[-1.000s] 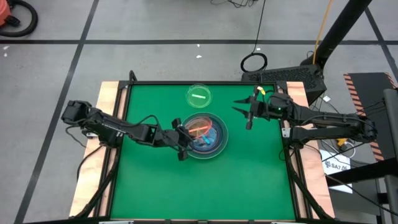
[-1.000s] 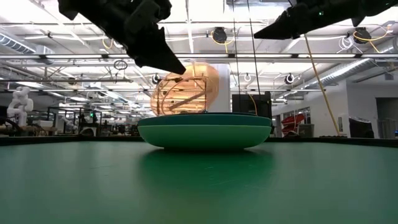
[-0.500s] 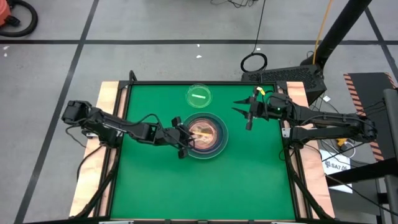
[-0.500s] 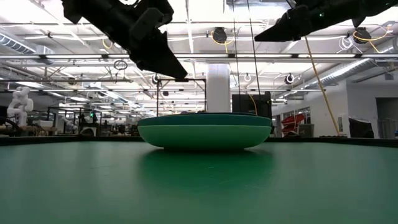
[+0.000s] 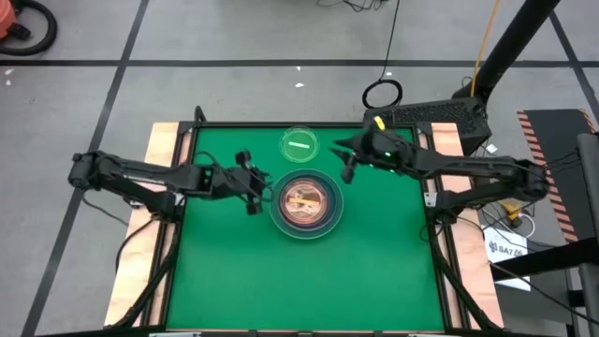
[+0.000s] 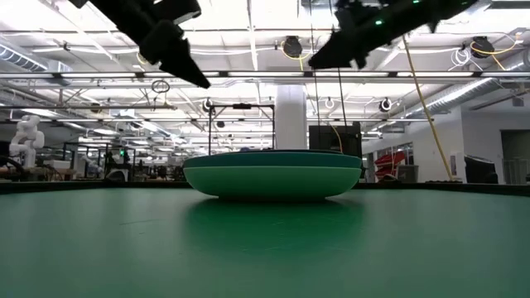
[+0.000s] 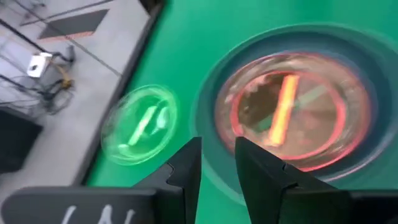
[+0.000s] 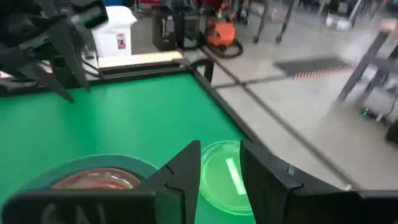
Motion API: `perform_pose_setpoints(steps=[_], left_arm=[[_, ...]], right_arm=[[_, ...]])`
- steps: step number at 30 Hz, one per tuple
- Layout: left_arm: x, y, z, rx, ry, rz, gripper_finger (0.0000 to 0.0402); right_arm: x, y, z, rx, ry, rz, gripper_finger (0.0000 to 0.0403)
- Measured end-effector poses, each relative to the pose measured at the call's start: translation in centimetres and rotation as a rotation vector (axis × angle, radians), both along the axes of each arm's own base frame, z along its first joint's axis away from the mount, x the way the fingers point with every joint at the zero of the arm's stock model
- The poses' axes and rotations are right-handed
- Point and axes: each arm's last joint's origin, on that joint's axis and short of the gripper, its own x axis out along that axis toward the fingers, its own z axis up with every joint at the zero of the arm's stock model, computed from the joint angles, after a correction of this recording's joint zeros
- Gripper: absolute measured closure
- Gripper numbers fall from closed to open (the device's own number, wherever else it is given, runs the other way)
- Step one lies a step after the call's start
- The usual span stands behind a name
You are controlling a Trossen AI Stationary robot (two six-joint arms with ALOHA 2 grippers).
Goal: Stack plastic plates
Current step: Stack the light green plate on top of the orange plate
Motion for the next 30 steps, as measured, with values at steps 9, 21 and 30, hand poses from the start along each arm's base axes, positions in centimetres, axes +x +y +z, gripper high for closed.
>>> perform_pose_setpoints(steps=[9, 21, 30], left_arm=[[-2.8, 2.8, 2.1, 0.073, 0.013, 0.029, 0.0295], [-5.7, 4.4, 2.3, 0.068, 0.019, 0.087, 0.0295], [-8.6, 4.7, 3.2, 0.048, -0.061, 0.158, 0.0295]], right_arm=[[5.6, -4.2, -0.4, 0.177, 0.119, -0.127, 0.0298], [8.0, -11.7, -2.9, 0.421, 0.243, -0.399, 0.0298], [8.7, -13.7, -7.9, 0.637, 0.29, -0.456, 0.0284]])
